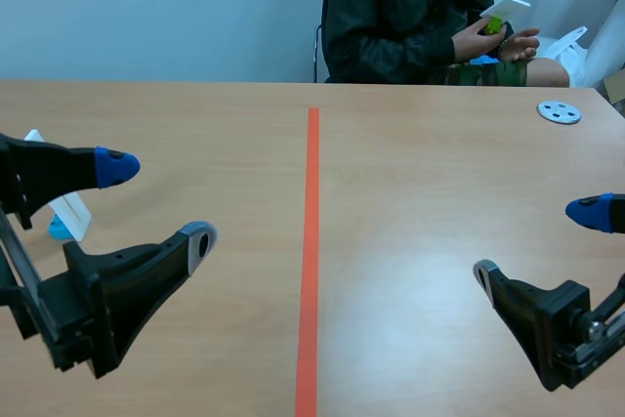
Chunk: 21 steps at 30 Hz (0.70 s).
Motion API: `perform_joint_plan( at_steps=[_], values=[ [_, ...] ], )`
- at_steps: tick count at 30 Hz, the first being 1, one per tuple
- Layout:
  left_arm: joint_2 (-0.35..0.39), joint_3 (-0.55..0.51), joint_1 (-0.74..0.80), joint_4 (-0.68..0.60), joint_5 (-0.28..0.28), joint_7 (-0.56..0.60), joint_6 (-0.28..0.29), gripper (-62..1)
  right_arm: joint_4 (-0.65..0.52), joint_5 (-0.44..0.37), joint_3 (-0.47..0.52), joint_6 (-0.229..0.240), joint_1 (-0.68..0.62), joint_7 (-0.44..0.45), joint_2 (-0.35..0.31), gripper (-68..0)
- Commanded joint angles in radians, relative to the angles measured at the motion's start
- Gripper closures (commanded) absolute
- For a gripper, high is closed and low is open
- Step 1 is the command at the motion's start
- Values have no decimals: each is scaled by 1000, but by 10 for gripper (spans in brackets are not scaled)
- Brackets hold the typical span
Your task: Sort the leaf by its shape. The table is split by an orange tape line. A compound leaf with several leaflets goes to the left side, a simple leaf with one blade goes to the right side. Return to the home posture when a red brick is placed on the table.
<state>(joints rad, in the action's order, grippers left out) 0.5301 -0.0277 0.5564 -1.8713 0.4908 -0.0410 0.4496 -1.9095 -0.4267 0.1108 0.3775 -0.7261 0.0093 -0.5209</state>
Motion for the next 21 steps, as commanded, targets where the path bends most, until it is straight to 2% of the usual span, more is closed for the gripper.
perform_joint_plan(
  at_steps=[1, 8, 12, 17, 20, 21],
  values=[
    [-18, -6, -6, 8, 14, 17, -3, -623, -12, -7, 10, -3, 12, 12, 0, -679],
    [-69, -5, -5, 8, 9, 16, -5, -623, -12, -7, 10, -3, 12, 12, 0, -679],
    [-70, 15, -5, 8, -58, 19, -5, -623, -12, -7, 10, -3, 12, 12, 0, -679],
    [-70, 53, -5, 8, -84, 22, -5, -623, -12, -7, 10, -3, 12, 12, 0, -679],
    [-70, 82, -6, 8, -164, 22, -10, -623, -12, -7, 10, -3, 12, 12, 0, -679],
    [-70, 89, -6, 8, -171, 22, -10, -623, -12, -7, 10, -3, 12, 12, 0, -679]
  ],
)
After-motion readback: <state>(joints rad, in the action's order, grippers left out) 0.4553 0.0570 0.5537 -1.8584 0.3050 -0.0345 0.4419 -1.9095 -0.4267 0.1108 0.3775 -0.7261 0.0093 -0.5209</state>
